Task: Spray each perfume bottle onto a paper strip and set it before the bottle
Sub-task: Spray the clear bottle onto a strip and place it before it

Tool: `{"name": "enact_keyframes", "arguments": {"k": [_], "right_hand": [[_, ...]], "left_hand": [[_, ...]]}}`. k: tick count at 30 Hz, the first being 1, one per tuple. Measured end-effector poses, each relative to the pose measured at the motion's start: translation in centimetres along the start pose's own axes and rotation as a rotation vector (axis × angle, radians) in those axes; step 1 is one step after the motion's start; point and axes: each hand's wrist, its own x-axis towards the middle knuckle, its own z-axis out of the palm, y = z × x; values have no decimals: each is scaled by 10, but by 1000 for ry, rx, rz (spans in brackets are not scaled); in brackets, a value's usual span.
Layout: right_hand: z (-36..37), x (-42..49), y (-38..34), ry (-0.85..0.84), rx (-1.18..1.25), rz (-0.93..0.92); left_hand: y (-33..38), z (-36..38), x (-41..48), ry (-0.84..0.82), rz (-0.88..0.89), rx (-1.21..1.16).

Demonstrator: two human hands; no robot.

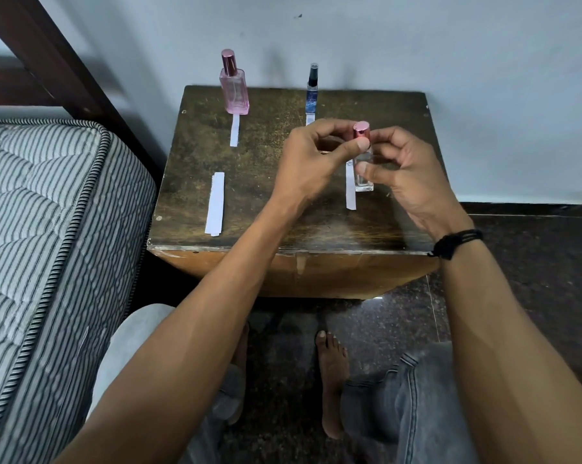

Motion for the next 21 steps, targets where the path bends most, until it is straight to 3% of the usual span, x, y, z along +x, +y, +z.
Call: {"name": "enact_keyframes", "arguments": {"k": [8, 14, 21], "right_hand": [[5, -3, -4, -26, -48, -113], [2, -5, -3, -39, -27, -77], [-2, -2, -3, 14, -53, -58]], "left_hand": [[-7, -2, 4, -43, 49, 156], [-9, -3, 8, -117, 66, 247], [-10, -7, 7, -87, 6, 123]]}}
